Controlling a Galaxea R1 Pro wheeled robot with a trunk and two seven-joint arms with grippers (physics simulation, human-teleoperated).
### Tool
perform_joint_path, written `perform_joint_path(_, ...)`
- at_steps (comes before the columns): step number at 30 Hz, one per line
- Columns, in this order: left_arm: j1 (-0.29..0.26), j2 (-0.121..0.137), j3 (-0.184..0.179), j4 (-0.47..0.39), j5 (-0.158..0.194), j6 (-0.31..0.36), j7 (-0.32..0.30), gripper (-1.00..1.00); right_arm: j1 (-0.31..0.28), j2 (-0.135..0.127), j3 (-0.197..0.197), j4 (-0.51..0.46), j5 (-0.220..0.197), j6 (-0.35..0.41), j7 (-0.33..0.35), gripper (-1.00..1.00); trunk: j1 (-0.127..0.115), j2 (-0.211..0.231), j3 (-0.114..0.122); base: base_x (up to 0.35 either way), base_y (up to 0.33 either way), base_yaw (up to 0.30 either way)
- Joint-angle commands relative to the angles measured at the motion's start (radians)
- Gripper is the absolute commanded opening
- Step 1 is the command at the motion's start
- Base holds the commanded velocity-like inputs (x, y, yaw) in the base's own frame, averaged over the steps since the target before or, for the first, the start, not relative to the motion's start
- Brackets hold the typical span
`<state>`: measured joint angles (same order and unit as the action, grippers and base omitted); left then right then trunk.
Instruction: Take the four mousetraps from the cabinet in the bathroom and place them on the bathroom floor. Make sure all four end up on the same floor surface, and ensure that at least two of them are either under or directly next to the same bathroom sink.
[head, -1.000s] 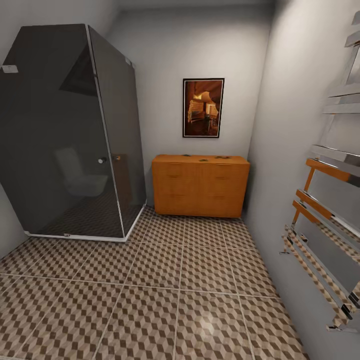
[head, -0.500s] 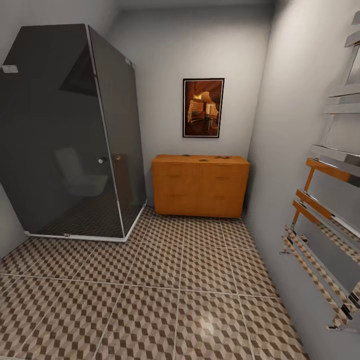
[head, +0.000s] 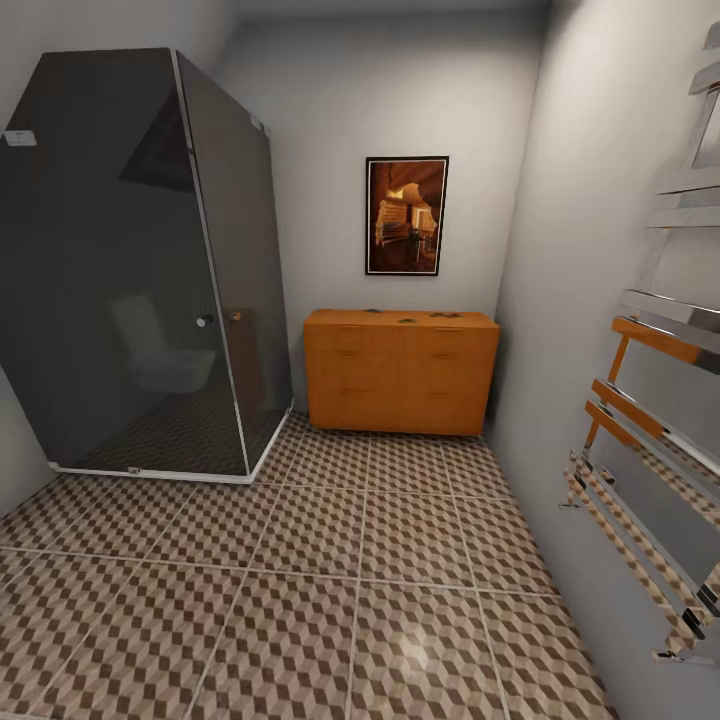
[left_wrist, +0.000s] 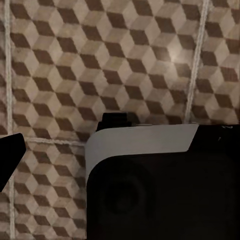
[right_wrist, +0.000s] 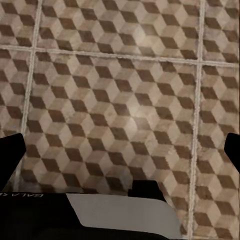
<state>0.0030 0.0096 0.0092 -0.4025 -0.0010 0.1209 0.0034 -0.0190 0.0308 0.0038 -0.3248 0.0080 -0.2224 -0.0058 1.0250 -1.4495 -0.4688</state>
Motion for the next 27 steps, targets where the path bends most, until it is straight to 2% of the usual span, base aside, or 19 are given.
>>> perform_joint_path(1, 0.0, 0.001, 0.001, -0.037, 0.0, 0.045, 0.001, 1.0, 0.0, 0.0, 0.0, -0.024, 0.001, 0.006, -0.003, 1.0, 0.0, -0.001, -0.001, 0.0, 0.0, 0.0)
perform_joint_path(3, -0.001, 0.002, 0.001, -0.106, 0.0, 0.122, 0.002, 1.0, 0.0, -0.001, 0.0, -0.075, 0.002, 0.032, -0.012, 1.0, 0.0, -0.001, -0.001, 0.0, 0.0, 0.0)
perform_joint_path(4, -0.002, 0.003, 0.001, -0.177, 0.0, 0.195, 0.002, 1.0, -0.001, -0.002, 0.0, -0.13, 0.003, 0.07, -0.023, 1.0, 0.0, -0.001, -0.001, 0.0, 0.0, 0.0)
perform_joint_path(5, -0.01, 0.004, 0.001, -0.312, 0.0, 0.31, 0.002, 1.0, -0.004, -0.003, -0.001, -0.244, 0.016, 0.165, -0.053, 1.0, 0.0, -0.001, -0.001, 0.0, 0.0, 0.0)
perform_joint_path(7, -0.028, 0.003, 0.002, -0.391, -0.001, 0.365, 0.003, 1.0, -0.01, -0.003, -0.001, -0.329, 0.033, 0.231, -0.071, 1.0, 0.0, -0.001, -0.001, 0.0, 0.0, 0.0)
perform_joint_path(10, -0.059, 0.003, 0.002, -0.442, 0.001, 0.404, 0.003, 1.0, -0.02, -0.003, -0.001, -0.409, 0.052, 0.28, -0.082, 1.0, 0.0, -0.001, -0.001, 0.0, 0.0, 0.0)
perform_joint_path(11, -0.086, 0.003, 0.002, -0.462, 0.002, 0.427, 0.003, 1.0, -0.029, -0.003, -0.001, -0.456, 0.061, 0.308, -0.087, 1.0, 0.0, -0.001, -0.001, 0.0, 0.0, 0.0)
perform_joint_path(18, -0.169, 0.0, 0.002, -0.501, 0.003, 0.488, 0.004, 1.0, -0.089, -0.001, -0.001, -0.574, 0.075, 0.405, -0.094, 1.0, 0.0, -0.001, -0.001, 0.0, 0.0, 0.0)
perform_joint_path(20, -0.181, -0.001, 0.002, -0.521, 0.003, 0.495, 0.004, 1.0, -0.114, -0.001, -0.001, -0.591, 0.075, 0.436, -0.094, 1.0, 0.0, -0.001, -0.001, 0.0, 0.0, 0.0)
perform_joint_path(22, -0.197, -0.002, 0.002, -0.59, 0.004, 0.504, 0.004, 1.0, -0.186, 0.002, -0.001, -0.61, 0.075, 0.493, -0.095, 1.0, 0.0, -0.001, -0.001, 0.0, 0.0, 0.0)
perform_joint_path(25, -0.201, -0.004, 0.002, -0.629, 0.003, 0.506, 0.006, 1.0, -0.245, 0.005, -0.001, -0.616, 0.074, 0.515, -0.095, 1.0, 0.0, -0.001, -0.001, 0.0, 0.0, 0.0)
perform_joint_path(27, -0.202, -0.004, 0.002, -0.638, 0.003, 0.506, 0.007, 1.0, -0.259, 0.006, -0.001, -0.617, 0.073, 0.518, -0.095, 1.0, 0.0, -0.001, -0.001, 0.0, 0.0, 0.0)
